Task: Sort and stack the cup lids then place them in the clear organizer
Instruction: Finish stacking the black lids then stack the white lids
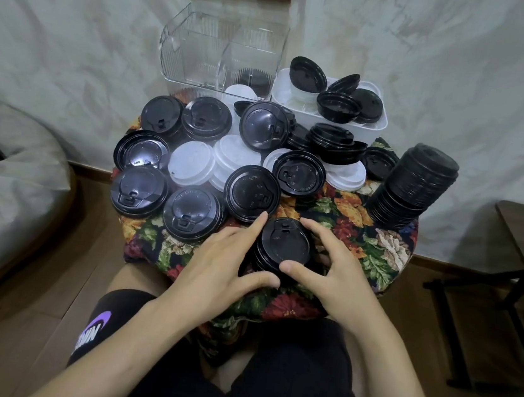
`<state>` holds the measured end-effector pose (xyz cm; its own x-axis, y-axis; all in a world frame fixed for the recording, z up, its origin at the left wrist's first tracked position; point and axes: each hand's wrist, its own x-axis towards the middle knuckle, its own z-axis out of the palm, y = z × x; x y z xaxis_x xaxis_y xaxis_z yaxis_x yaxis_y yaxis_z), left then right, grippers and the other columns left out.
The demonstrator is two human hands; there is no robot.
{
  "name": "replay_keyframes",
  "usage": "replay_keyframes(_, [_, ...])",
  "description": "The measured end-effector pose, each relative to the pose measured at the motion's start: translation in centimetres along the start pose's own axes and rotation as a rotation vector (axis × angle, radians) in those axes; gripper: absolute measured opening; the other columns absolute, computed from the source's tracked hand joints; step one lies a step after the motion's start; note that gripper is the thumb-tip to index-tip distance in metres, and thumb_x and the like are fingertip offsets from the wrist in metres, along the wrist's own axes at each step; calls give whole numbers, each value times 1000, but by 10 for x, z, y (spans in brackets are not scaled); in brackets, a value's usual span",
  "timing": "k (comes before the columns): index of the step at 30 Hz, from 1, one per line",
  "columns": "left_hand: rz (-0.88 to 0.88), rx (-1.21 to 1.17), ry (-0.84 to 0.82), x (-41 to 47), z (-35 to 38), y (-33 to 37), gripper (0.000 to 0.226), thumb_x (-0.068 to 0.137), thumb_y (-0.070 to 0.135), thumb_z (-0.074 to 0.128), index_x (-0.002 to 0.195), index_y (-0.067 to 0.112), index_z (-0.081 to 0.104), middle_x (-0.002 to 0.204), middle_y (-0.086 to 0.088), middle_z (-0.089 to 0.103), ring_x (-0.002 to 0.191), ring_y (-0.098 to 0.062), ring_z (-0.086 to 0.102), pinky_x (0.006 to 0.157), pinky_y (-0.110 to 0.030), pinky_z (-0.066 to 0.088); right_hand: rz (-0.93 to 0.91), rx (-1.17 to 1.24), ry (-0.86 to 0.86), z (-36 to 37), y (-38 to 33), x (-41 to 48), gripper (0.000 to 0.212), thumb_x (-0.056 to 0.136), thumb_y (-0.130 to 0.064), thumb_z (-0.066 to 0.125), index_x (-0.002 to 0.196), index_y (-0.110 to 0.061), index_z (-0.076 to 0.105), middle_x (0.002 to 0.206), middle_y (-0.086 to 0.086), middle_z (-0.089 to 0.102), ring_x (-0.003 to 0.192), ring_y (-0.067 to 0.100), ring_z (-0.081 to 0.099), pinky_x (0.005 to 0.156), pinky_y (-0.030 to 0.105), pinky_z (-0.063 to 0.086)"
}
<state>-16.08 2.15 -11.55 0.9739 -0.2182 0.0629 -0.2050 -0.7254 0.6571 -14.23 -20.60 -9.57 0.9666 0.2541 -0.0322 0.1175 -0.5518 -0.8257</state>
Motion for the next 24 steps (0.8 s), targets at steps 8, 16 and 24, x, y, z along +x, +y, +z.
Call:
replay_keyframes(8, [0,-42,25,0,-1,-1,97,78,82,50,162,43,20,149,11,51,140,-5,39,115,-29,36,-20,32,-74,-6,-4,0,80,81,-63,78,150,-58,39,147,-28,52,136,-1,50,116,42,44])
replay_keyframes(16, [0,1,-7,-1,-2,-2,101,79,81,56,162,48,7,147,11,49,140,-7,38,115,-30,36,-14,90,-98,-9,-3,-1,76,85,-48,80,152,-48,44,148,-25,54,135,-4,51,119,35,41])
replay_keyframes(24, [-35,9,26,1,3,-1,110,71,80,62,163,46,11,143,7,54,137,-10,44,112,-30,38,6,64,-53,-7,-6,-3,76,80,-46,84,147,-49,49,137,-32,57,126,-9,56,112,30,46])
